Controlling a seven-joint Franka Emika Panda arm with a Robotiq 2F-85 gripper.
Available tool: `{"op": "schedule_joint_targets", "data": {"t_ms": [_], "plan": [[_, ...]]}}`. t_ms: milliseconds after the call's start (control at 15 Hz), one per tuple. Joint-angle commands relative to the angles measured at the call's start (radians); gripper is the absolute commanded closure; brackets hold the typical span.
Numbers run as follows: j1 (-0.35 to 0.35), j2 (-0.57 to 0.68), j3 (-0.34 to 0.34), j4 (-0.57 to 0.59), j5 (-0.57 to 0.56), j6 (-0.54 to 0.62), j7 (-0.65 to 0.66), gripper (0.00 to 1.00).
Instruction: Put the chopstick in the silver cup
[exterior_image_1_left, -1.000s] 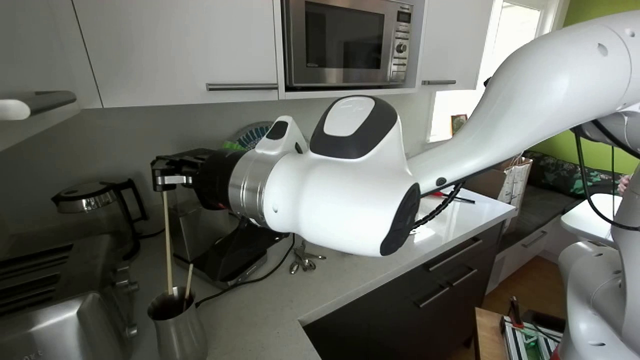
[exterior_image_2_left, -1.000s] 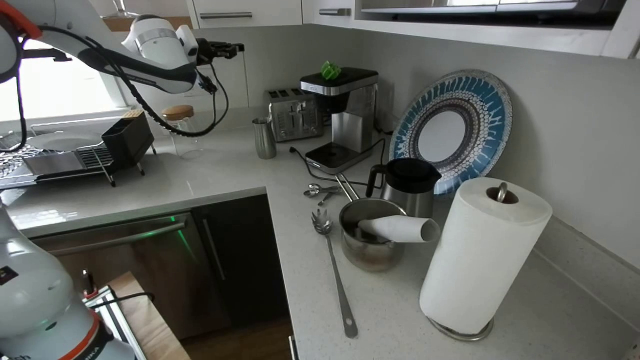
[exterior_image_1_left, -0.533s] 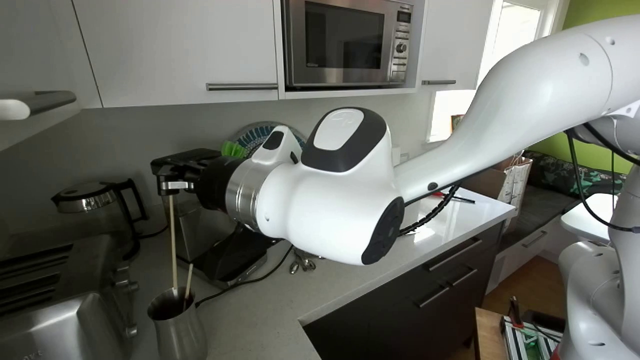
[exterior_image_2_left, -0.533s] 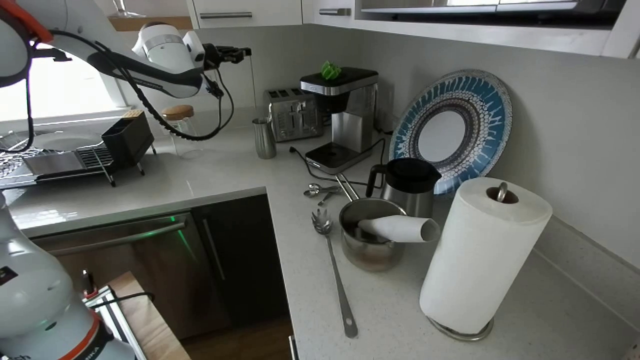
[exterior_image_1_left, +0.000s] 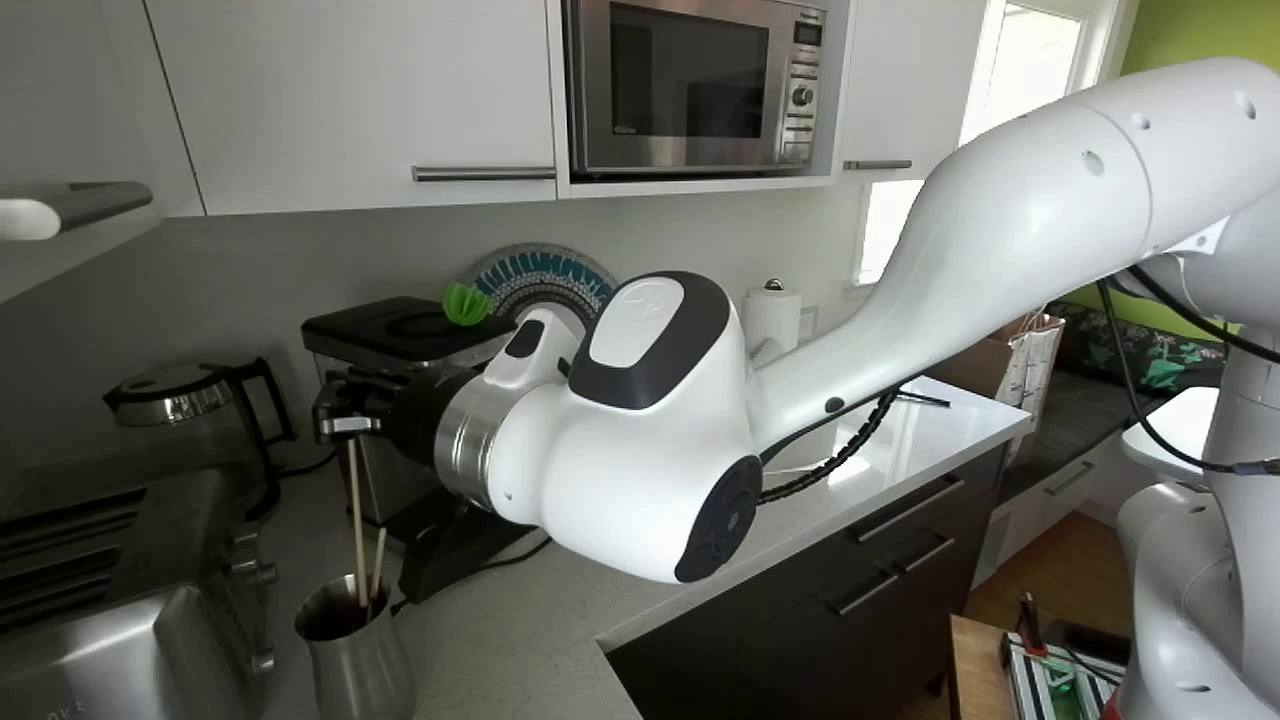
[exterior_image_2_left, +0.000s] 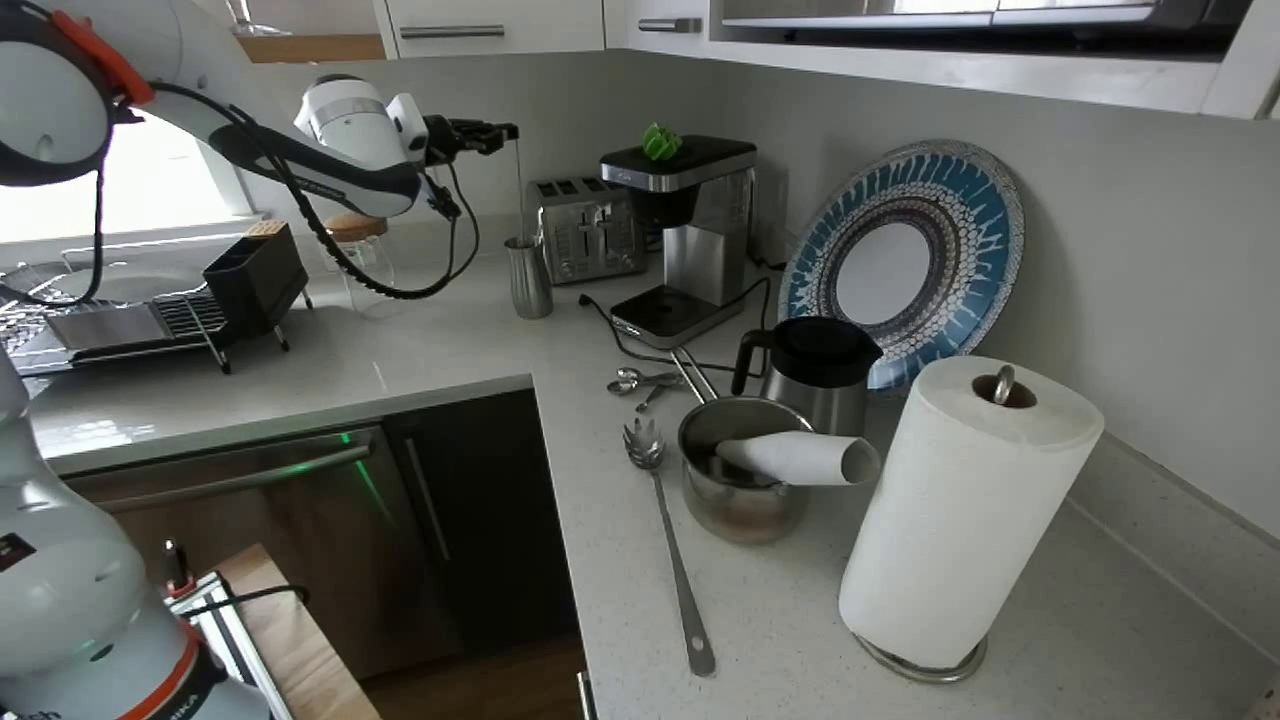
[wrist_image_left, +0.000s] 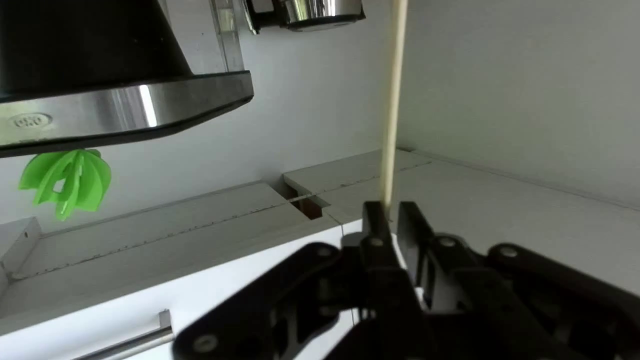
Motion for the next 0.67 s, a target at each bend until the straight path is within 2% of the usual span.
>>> {"op": "schedule_joint_targets", "data": {"t_ms": [0,333,400,467,600], "plan": [[-0.005,0.022,0.008,0.013,0.012,0.005,0.011,0.53],[0.002,-0.055,0.021,0.019,0.034,-0.005,0.0,0.15],[0.001,-0.08,0.022,0.015,0.075,0.019,-0.029,0.08],[-0.004,-0.116,0.019,-0.013,0.181,0.055,-0.136,0.0],[-0.009,-0.174,0.008,-0.082,0.32,0.1,-0.298,0.0]]}}
